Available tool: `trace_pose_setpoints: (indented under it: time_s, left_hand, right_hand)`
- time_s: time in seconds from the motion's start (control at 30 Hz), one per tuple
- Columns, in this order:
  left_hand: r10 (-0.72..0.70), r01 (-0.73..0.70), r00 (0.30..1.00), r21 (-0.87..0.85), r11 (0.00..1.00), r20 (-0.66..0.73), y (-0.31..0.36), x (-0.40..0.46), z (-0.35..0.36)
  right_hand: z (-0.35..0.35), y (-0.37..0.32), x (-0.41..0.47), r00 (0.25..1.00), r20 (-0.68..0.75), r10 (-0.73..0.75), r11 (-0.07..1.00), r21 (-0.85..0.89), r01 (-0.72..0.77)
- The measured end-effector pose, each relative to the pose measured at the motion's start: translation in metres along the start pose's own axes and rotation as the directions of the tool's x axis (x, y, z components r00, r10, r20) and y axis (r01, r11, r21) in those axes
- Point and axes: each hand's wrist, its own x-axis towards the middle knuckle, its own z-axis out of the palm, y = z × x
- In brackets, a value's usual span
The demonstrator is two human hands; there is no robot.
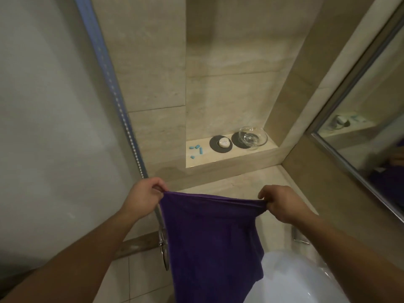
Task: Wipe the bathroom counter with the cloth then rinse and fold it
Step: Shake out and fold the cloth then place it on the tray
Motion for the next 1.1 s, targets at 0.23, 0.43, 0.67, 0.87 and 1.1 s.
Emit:
trace_pose_setpoints:
  time_s: [0.23,0.43,0.67,0.87,1.1]
  left_hand:
    - [0.257,-0.254,0.964,0.057,0.966,-0.068,0.056,-0.041,-0.039]
    - [0.300,-0.314,0.947,-0.144,0.938,-0.113,0.100,-0.065,-0.077]
    - [0.326,-0.364,0.930,-0.306,0.880,-0.170,0.140,-0.075,-0.100]
    - [0.217,-0.275,0.958,-0.393,0.878,-0.185,0.150,-0.057,-0.095]
    - [0.193,-0.242,0.963,-0.292,0.925,-0.187,0.154,-0.033,-0.090]
  right_hand:
    - [-0.076,-0.023,-0.057,0.989,-0.142,-0.041,0.992,-0.122,0.024]
    - [-0.133,-0.040,-0.100,0.957,-0.283,-0.060,0.998,-0.043,0.050]
    - [-0.159,-0.052,-0.111,0.942,-0.310,0.125,0.895,0.444,0.027]
    - [-0.159,-0.049,-0.086,0.920,-0.344,0.190,0.839,0.544,0.030]
    - [-0.168,-0.051,-0.063,0.936,-0.286,0.205,0.764,0.644,0.029]
